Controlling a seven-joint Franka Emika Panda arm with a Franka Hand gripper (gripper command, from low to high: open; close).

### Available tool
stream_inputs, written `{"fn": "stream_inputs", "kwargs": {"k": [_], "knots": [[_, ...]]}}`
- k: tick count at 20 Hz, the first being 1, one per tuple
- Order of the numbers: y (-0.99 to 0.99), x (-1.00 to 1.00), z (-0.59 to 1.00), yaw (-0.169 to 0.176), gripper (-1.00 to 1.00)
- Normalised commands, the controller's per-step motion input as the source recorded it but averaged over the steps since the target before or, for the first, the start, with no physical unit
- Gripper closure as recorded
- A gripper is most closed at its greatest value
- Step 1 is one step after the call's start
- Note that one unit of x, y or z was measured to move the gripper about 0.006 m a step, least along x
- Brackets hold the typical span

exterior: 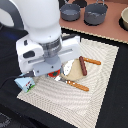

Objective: Interact with the objects in diverse but meaningful ways.

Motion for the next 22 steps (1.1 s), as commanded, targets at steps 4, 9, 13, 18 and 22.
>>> {"fn": "stream_inputs", "kwargs": {"k": [4, 9, 13, 18, 22], "knots": [[-0.38, 0.77, 0.29, -0.065, 1.00], [-0.37, 0.69, 0.02, -0.094, 1.00], [-0.36, 0.51, -0.05, -0.091, 1.00], [-0.31, 0.34, 0.08, -0.057, 1.00], [-0.22, 0.23, 0.31, -0.023, 1.00]]}}
